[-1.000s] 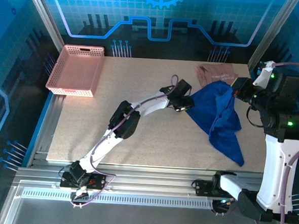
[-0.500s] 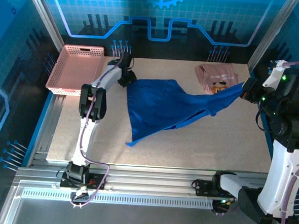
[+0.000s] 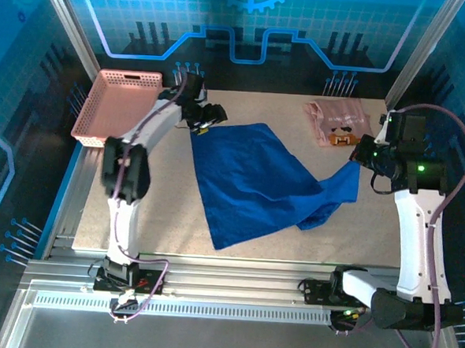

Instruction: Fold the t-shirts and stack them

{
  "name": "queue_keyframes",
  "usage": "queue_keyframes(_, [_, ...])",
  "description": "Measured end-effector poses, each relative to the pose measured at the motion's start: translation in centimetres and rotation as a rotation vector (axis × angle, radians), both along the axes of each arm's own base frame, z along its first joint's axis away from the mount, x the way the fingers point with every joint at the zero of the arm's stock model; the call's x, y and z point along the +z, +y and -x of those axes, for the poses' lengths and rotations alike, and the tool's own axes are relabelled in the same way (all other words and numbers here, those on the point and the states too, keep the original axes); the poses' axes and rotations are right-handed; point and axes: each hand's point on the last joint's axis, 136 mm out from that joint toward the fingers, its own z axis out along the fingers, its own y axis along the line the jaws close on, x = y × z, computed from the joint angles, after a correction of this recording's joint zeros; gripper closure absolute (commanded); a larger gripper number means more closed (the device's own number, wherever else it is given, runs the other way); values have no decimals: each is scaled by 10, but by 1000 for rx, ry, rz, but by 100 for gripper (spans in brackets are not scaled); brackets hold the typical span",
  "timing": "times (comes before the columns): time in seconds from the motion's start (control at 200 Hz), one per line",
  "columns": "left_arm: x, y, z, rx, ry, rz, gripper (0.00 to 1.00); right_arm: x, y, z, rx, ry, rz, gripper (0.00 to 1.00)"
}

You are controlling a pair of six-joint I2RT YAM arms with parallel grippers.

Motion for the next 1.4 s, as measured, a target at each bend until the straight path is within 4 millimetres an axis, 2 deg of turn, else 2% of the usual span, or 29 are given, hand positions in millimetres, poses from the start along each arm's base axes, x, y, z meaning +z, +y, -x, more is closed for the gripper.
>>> queue_keyframes(0.075, [55,-6,45,-20,-82,55,27,-3,0,4,-3,-13,-3,100])
queue_keyframes(0.12, [83,-17,81,-55,-128,86,28,-3,0,6,-4,-22,-5,100])
queue_keyframes(0.18, [101,-35,131,-122,-153,113,28,-3,0,6,-4,-31,-5,100])
queue_keyframes(0.225, [101,-48,168,-174,-139,128,29,-3,1,6,-2,-36,-6,100])
queue_keyframes(0.29, [76,-60,220,-231,-54,136,31,-3,1,4,0,-41,-9,100])
queue_keyframes(0.425, [-17,-51,306,-217,241,63,35,-5,4,1,12,-41,-20,100])
queue_keyframes(0.48, [-46,-47,335,-206,331,28,37,-5,5,-1,18,-46,-25,100])
queue_keyframes(0.555, [-73,-46,364,-198,418,-3,41,-6,6,-3,23,-51,-29,100])
queue_keyframes(0.655, [-94,-50,375,-167,468,-17,43,-9,9,-3,32,-48,-39,100])
queue_keyframes(0.925, [-133,-72,363,-103,516,-33,49,-13,11,-4,40,-40,-46,100])
queue_keyframes(1.191, [-151,-75,358,-68,526,-53,54,-17,13,-5,50,-33,-50,100])
queue_keyframes(1.301, [-158,-74,358,-53,552,-74,63,-23,14,-4,51,-20,-53,100])
queue_keyframes(1.401, [-162,-69,360,-34,591,-115,85,-26,14,-3,52,-14,-53,100])
